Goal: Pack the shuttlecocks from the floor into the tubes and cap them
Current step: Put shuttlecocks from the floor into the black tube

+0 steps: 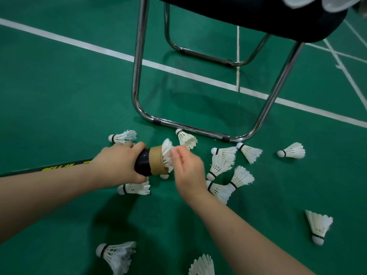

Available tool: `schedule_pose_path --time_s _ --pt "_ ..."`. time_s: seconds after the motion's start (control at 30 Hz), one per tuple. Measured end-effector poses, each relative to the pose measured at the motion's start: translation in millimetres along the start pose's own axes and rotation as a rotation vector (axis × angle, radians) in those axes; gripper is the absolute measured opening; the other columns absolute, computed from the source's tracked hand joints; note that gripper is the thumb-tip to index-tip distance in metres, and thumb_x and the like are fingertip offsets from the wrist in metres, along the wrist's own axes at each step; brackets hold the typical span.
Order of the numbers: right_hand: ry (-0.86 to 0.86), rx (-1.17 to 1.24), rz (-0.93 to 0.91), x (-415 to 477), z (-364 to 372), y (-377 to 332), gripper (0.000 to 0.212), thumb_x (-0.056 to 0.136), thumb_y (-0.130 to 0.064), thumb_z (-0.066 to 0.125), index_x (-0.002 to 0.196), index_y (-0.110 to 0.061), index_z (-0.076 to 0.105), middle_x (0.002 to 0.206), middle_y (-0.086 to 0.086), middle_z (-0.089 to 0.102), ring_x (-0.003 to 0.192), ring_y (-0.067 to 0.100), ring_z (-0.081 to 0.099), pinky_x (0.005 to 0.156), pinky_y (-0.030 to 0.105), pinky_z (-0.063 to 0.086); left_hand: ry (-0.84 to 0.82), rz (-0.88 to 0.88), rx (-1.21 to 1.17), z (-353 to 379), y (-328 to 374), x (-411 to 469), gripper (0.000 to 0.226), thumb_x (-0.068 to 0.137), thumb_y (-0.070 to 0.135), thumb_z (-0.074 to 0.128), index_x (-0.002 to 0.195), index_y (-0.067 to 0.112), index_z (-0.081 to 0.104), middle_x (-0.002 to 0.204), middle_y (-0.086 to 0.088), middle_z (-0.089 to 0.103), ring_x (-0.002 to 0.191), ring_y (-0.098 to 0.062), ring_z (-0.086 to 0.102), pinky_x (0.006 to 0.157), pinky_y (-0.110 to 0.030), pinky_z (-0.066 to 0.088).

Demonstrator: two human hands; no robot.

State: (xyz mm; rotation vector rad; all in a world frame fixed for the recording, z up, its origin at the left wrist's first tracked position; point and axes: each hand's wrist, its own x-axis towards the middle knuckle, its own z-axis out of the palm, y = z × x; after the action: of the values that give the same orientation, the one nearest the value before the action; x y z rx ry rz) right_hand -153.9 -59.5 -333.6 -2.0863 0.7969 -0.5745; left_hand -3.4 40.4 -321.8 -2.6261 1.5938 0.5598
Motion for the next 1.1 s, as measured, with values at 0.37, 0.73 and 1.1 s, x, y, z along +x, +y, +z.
schedule_pose_path --time_s 0.37,0.73,1.1 --pt "-0.689 0.496 0.395 -5 15 -39 0.033 0.086 -0.039 0.06 0.11 -0.017 0.065 0.105 0.0 0.064 0.101 0.012 0.059 0.091 0.022 0.042 0.071 0.047 -0.039 -7 -13 -39 0.068 0.055 0.063 0.056 0.114 0.031 0.041 0.092 0.009 0.052 0.087 -0.017 0.051 0.072 -0.033 0.047" --pt "-0.205 0.491 0.514 31 78 -68 0.03 0.091 -0.029 0.052 0.067 -0.014 0.063 0.072 0.001 0.063 0.065 0.01 0.052 0.059 0.023 0.04 0.068 -0.174 -0.088 -6 -86 -42 0.059 0.056 0.062 0.059 0.103 0.03 0.042 0.086 0.005 0.053 0.081 -0.019 0.053 0.071 -0.034 0.049" --pt "-0.53 -0.153 0.401 77 156 -22 0.04 0.09 -0.024 0.042 0.126 -0.035 0.055 0.141 -0.001 0.043 0.127 0.025 0.04 0.106 0.035 0.033 0.064 -0.335 -0.069 10 -136 -44 0.06 0.063 0.06 0.063 0.108 0.029 0.041 0.091 0.002 0.052 0.088 -0.022 0.052 0.075 -0.037 0.048"
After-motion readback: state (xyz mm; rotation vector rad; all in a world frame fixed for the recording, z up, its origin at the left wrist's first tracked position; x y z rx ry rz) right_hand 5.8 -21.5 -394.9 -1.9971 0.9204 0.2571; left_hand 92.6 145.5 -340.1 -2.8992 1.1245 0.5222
